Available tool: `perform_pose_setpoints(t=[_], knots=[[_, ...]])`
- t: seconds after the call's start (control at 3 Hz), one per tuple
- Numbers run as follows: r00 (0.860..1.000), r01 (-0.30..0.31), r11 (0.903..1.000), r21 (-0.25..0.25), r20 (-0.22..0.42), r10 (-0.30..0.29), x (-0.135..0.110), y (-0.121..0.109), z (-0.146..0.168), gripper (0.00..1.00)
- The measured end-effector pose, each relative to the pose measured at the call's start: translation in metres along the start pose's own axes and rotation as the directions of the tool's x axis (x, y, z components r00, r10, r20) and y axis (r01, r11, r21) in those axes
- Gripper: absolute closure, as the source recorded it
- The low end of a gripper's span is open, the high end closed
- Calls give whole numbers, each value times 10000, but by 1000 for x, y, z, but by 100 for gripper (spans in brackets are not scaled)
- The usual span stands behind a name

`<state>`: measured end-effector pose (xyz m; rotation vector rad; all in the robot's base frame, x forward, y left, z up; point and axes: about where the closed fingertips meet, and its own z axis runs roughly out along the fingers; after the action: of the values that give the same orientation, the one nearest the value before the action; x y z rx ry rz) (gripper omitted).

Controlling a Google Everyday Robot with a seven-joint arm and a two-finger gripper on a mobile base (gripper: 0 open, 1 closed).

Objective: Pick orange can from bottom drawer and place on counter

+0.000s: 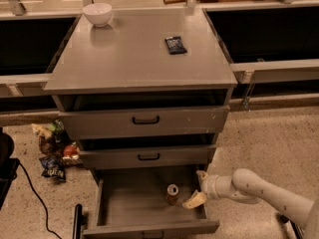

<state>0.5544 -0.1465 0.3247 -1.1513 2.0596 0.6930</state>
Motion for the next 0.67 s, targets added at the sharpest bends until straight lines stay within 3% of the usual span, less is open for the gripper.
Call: perform_pose_setpoints(t=[0.67], knots=[[9987, -399, 9990, -182, 307, 404, 46, -15, 65, 0]])
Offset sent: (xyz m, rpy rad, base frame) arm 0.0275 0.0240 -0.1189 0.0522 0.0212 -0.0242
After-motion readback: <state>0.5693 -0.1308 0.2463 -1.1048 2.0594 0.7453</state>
